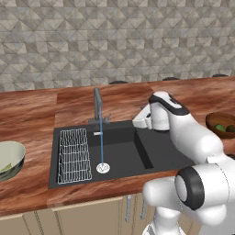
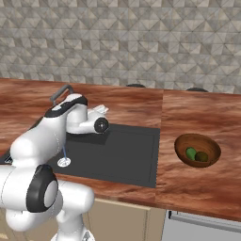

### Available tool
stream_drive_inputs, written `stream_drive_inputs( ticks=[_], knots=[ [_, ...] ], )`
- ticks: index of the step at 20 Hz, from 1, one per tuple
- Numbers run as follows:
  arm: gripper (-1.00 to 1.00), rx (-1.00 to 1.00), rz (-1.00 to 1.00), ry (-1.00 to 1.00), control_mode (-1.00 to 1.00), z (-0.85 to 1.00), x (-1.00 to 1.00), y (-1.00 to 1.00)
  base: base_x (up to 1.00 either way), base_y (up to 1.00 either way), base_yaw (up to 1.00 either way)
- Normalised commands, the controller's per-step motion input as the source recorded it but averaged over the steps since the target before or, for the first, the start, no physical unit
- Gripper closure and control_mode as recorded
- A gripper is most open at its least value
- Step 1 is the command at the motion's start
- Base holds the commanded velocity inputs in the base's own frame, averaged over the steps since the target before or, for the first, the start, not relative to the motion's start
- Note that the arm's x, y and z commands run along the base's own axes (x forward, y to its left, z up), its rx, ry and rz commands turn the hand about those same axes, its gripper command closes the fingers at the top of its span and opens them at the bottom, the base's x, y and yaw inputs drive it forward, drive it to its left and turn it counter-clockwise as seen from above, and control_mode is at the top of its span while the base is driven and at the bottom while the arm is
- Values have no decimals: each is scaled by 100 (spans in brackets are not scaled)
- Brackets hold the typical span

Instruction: Pick the avocados from the sink and place them in one bowl. Place the lemon wedge in the other bowl. Then turn off the sink faucet.

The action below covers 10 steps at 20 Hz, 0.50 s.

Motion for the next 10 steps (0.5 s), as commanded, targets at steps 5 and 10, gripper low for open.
stream_drive_inputs(
  ticks=[5,10],
  knots=[
    [-100,0,0,7,-100,-2,24,9,0,0,0],
    [-100,0,0,5,-100,-9,28,1,0,0,0]
  ],
)
